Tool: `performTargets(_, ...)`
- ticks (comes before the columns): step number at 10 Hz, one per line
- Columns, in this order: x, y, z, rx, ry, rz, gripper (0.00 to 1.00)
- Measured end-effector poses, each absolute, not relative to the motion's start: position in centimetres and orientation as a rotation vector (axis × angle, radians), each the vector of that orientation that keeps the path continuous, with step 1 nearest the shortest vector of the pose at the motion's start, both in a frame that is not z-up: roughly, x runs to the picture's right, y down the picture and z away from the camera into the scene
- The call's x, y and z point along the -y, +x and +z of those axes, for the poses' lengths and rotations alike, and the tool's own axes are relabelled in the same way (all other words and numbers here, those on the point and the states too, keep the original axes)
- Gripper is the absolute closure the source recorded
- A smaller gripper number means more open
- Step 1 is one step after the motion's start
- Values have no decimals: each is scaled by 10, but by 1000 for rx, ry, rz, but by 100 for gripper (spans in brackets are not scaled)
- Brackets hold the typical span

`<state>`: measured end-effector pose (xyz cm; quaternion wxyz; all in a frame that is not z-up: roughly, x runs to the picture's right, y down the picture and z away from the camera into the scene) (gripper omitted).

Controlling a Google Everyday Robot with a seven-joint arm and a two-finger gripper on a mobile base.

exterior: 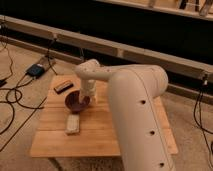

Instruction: Drag the ceramic bowl in a circle

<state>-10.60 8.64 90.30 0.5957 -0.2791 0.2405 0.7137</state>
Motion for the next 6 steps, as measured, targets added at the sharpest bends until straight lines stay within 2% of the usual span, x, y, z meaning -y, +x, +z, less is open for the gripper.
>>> performTargets(3, -87, -104, 904, -547, -653, 1669, 93)
performTargets(4, -87, -103, 904, -545, -654, 1672, 99)
performTargets(6, -85, -102, 906, -542, -654, 1676, 100)
